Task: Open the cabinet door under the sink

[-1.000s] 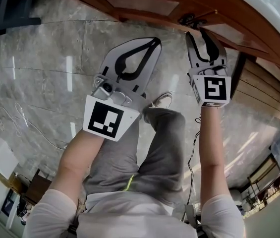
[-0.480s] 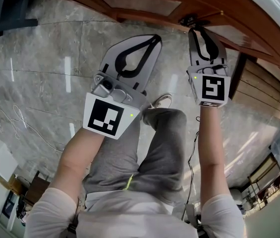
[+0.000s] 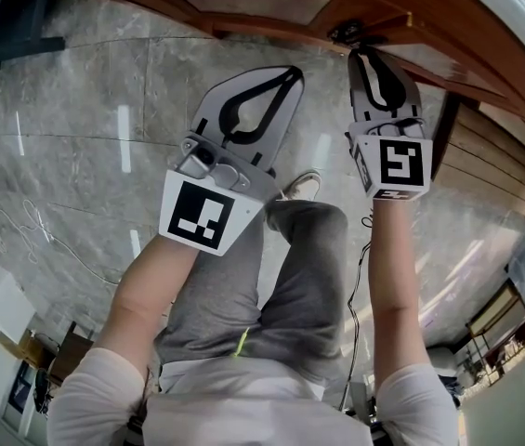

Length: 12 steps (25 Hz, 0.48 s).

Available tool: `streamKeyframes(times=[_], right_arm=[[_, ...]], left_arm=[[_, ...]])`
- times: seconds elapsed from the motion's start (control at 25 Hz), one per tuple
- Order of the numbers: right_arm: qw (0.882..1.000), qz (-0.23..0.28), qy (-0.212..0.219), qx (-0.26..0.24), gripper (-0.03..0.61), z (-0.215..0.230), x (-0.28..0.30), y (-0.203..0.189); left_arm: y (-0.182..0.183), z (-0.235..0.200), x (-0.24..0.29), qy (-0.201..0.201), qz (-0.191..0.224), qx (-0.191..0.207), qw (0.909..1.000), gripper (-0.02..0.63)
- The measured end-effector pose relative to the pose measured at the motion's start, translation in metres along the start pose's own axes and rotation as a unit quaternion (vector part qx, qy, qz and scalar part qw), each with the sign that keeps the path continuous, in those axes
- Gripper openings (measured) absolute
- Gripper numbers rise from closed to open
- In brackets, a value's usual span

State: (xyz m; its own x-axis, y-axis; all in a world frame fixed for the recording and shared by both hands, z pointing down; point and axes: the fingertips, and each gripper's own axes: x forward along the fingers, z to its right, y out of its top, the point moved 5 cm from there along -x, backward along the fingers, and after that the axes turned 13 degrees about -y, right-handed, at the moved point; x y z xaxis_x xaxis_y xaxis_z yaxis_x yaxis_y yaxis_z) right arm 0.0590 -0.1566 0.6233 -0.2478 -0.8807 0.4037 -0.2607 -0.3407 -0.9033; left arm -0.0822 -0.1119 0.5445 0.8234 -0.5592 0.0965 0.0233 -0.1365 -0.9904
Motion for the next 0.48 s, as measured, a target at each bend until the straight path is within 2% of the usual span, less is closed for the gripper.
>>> streamKeyframes(times=[0.16,0.32,0.48], right_arm=[[0.999,-0.037,0.009,-0.013,0.083,0.000,-0.012,-0.004],[1.000,-0.017,0.022,-0.011,0.081,0.000,-0.016,-0.004],[0.999,-0.018,0.025,-0.010,0.080,-0.001,-0.023,-0.004]], left_arm=[[-0.002,0.004,0.005,-0.006,-0.004,-0.003,1.0000,0.009],[-0.001,0.010,0.011,-0.010,-0.006,-0.006,0.9999,0.009],[0.000,0.015,0.019,-0.015,-0.006,-0.003,0.9999,0.009]])
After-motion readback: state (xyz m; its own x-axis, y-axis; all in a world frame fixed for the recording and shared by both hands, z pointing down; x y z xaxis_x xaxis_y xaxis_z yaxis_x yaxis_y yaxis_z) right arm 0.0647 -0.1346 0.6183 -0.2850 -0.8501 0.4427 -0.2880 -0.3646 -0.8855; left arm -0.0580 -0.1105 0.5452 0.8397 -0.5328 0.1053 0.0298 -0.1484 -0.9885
